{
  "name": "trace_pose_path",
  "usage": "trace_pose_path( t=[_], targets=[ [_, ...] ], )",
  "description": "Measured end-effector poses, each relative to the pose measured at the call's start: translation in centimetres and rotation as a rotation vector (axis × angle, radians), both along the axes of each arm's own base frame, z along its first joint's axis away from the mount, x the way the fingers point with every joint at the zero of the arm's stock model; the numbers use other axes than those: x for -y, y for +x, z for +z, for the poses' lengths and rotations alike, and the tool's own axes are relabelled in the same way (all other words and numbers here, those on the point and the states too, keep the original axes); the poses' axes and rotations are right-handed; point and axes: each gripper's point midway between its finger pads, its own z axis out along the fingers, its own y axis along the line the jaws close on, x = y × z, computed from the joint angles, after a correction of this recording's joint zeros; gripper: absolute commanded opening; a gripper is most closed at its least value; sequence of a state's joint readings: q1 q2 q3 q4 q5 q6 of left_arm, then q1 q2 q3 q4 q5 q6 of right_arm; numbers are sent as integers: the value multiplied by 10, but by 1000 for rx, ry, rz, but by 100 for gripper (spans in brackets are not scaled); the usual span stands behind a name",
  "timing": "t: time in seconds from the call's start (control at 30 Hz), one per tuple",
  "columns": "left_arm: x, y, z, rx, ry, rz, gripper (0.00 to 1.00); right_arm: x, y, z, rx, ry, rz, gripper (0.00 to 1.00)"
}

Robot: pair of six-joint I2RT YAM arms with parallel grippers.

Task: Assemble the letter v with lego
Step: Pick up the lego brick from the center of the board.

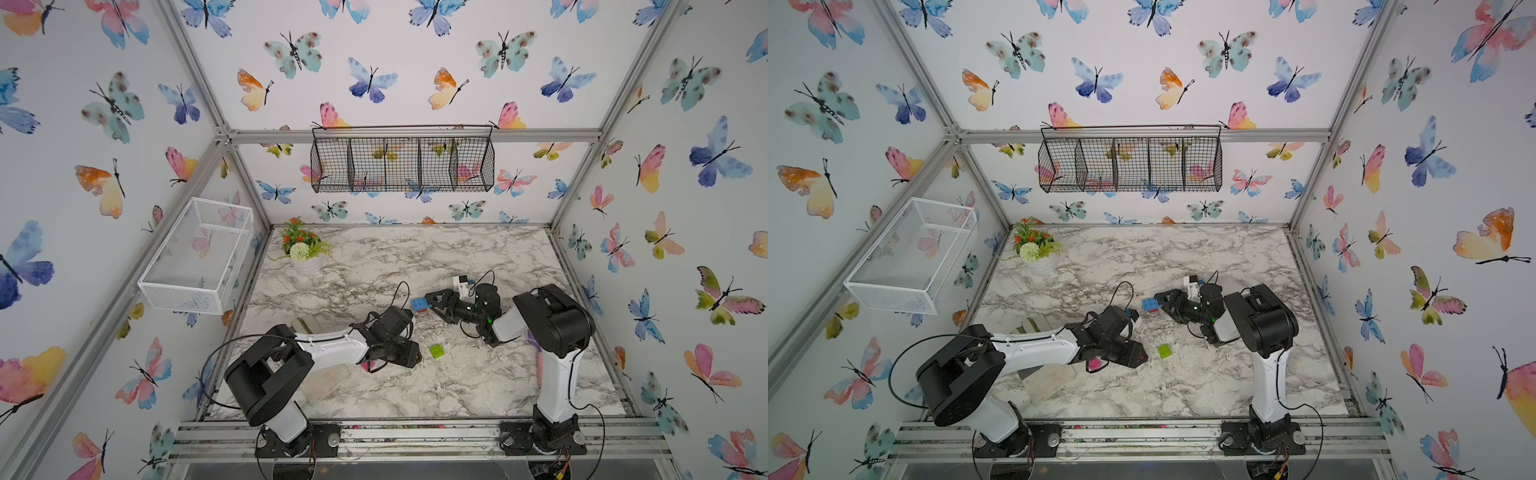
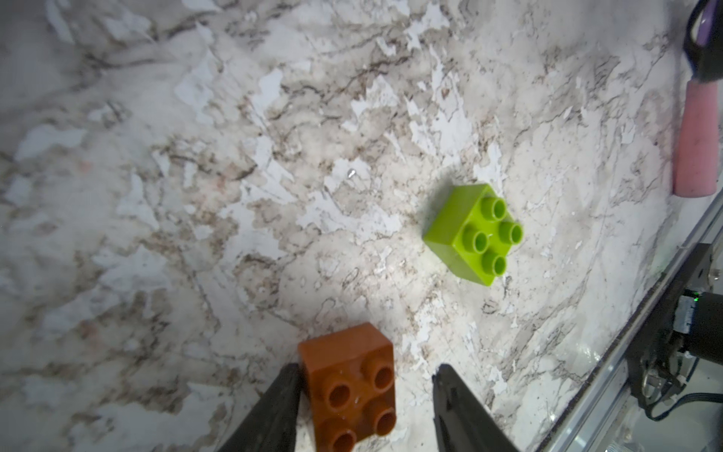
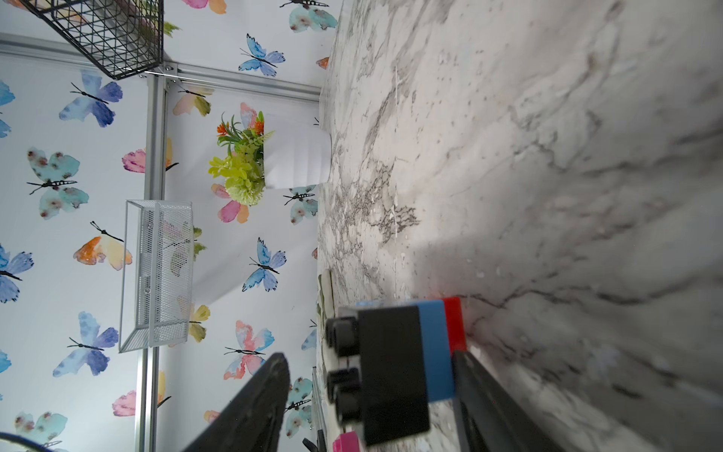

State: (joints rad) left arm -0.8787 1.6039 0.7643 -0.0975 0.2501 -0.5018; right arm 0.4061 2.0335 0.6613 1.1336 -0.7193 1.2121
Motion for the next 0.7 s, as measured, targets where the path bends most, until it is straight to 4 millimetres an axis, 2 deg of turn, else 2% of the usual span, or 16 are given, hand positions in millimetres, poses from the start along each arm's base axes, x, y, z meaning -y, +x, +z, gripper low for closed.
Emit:
trace_pose_path(
  t=[0.17,0.27,0.6,0.7],
  targets=[
    [4,2,-2,33,70,-14,53,0,0,1,5,2,0,67],
    [4,1,-3,53,122,-24,46,0,0,1,5,2,0,66],
    [-3,3,-7,97,219,-16,39,0,0,1,5,2,0,63],
    [-4,4,-7,101,233,-13,34,0,0,1,5,2,0,62]
  ],
)
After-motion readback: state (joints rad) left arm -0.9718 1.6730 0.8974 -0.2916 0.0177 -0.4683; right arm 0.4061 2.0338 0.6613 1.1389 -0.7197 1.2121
